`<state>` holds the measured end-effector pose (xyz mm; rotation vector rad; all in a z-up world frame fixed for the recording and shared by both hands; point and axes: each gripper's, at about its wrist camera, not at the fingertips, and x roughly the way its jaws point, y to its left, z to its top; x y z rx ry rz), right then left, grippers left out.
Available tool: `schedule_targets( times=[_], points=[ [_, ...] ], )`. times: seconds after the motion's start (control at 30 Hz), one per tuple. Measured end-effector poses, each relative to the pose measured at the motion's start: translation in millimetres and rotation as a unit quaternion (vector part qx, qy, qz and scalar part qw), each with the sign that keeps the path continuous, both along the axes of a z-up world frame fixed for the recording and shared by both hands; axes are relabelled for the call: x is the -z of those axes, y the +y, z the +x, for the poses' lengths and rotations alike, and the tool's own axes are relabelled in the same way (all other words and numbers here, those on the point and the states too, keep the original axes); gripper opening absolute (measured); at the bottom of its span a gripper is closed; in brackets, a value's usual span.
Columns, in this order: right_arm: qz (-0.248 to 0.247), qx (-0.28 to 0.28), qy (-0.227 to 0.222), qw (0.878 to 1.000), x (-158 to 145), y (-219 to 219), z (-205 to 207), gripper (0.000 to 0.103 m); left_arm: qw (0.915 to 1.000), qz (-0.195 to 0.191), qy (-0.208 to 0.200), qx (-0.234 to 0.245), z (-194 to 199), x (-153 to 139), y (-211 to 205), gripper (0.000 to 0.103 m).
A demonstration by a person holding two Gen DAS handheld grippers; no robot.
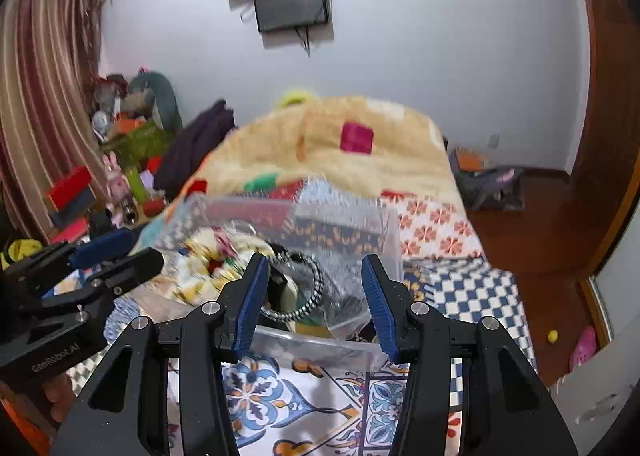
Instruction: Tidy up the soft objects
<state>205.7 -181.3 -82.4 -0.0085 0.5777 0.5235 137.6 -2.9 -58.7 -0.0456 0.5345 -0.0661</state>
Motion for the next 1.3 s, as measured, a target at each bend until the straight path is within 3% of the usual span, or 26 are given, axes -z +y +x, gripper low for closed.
schedule_targets(
  times=[0.2, 0.27, 0.37, 0.43, 0.47, 0.63, 0.7, 0.87, 1.0, 1.3],
  points=[
    [0.026, -0.006, -0.056, 0.998, -35.2, -12.6, -33.7, 0.045, 0.9988, -0.002, -0.048, 0.01, -28.3, -32.2, -9.1, 0.049],
    [0.035, -0.007, -0.069, 0.997, -44.7, -16.4, -42.3, 0.045, 0.9978, -0.001, -0.066, 0.008, -38.8, -42.8, -12.4, 0.061],
    [0.046, -0.009, -0.088, 0.995, -56.8, -21.1, -53.8, 0.045, 0.9952, 0.007, -0.097, 0.0, -55.1, -56.3, -16.8, 0.07],
    [0.05, -0.008, -0.101, 0.994, -62.4, -23.3, -60.5, 0.049, 0.9939, 0.01, -0.11, -0.003, -62.7, -62.8, -18.1, 0.075],
    [0.052, -0.007, -0.105, 0.993, -63.9, -24.4, -63.9, 0.056, 0.9931, 0.007, -0.117, -0.004, -67.5, -66.5, -18.6, 0.077],
    [0.061, -0.001, -0.13, 0.99, -70.0, -27.2, -77.6, 0.074, 0.9918, 0.0, -0.128, -0.003, -78.1, -74.0, -17.5, 0.079],
    [0.064, 0.002, -0.137, 0.988, -70.7, -27.9, -80.9, 0.082, 0.9911, -0.003, -0.133, -0.003, -82.3, -76.6, -17.0, 0.088],
    [0.069, 0.004, -0.148, 0.987, -71.0, -29.4, -85.6, 0.089, 0.9887, 0.002, -0.15, -0.008, -92.1, -80.0, -18.5, 0.096],
    [0.075, 0.011, -0.151, 0.986, -68.2, -31.7, -86.9, 0.103, 0.9881, 0.004, -0.153, -0.007, -97.3, -81.7, -19.8, 0.099],
    [0.075, 0.015, -0.153, 0.985, -67.0, -35.6, -90.8, 0.103, 0.9886, 0.005, -0.15, -0.009, -97.5, -78.5, -20.1, 0.102]
  ],
)
